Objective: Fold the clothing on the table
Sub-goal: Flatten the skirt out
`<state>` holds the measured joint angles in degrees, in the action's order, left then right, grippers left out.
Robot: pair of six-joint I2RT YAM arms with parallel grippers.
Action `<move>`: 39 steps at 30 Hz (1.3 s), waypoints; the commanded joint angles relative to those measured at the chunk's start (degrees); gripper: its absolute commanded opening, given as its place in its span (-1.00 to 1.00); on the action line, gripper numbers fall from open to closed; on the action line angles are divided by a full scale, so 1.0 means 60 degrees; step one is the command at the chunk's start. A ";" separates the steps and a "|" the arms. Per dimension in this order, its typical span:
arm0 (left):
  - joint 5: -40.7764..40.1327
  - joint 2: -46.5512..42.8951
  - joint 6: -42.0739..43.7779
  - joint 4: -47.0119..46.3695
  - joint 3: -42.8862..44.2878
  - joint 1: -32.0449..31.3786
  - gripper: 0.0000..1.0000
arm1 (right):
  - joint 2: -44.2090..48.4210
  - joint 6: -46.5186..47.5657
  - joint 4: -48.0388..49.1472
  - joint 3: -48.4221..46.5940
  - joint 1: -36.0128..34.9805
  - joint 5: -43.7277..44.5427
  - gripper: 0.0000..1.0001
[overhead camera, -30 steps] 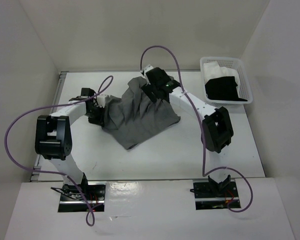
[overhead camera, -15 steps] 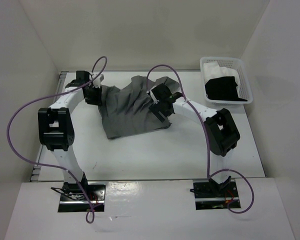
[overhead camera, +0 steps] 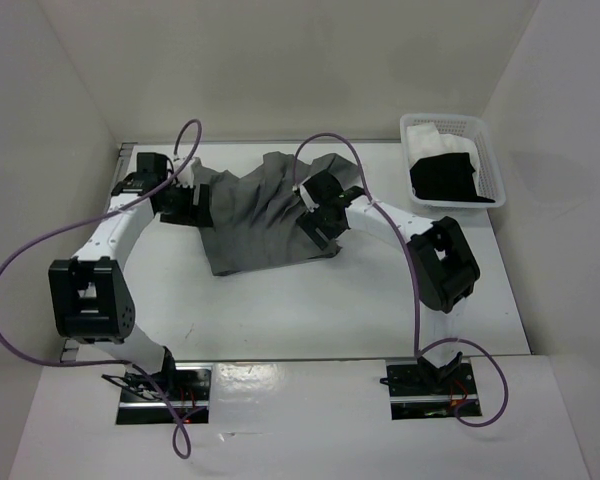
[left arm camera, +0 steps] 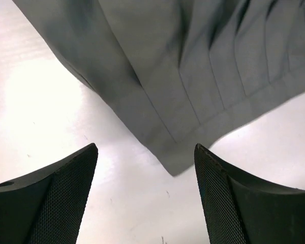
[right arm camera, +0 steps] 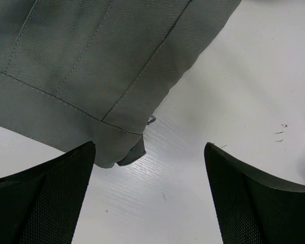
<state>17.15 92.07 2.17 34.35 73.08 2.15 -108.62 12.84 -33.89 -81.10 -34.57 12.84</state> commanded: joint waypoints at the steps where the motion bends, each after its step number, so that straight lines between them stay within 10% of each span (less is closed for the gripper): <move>1: 0.0453 -0.0623 -0.0011 0.0690 -0.0533 0.0007 0.67 | -0.0104 -0.0177 0.0009 -0.0150 0.0019 -0.0251 0.82; 28: 0.1887 0.1559 -0.0099 0.0428 -0.1398 0.0007 0.28 | -0.0501 -0.0177 -0.0167 -0.0590 -0.0069 0.0203 0.77; 39: 0.2693 0.2172 0.0077 0.0706 -0.1589 0.0007 -0.38 | -0.0779 -0.0089 -0.0255 -0.0955 -0.0069 0.0599 0.77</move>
<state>29.71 102.65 2.63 37.50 64.49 2.15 -112.99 11.90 -34.59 -84.12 -34.63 14.70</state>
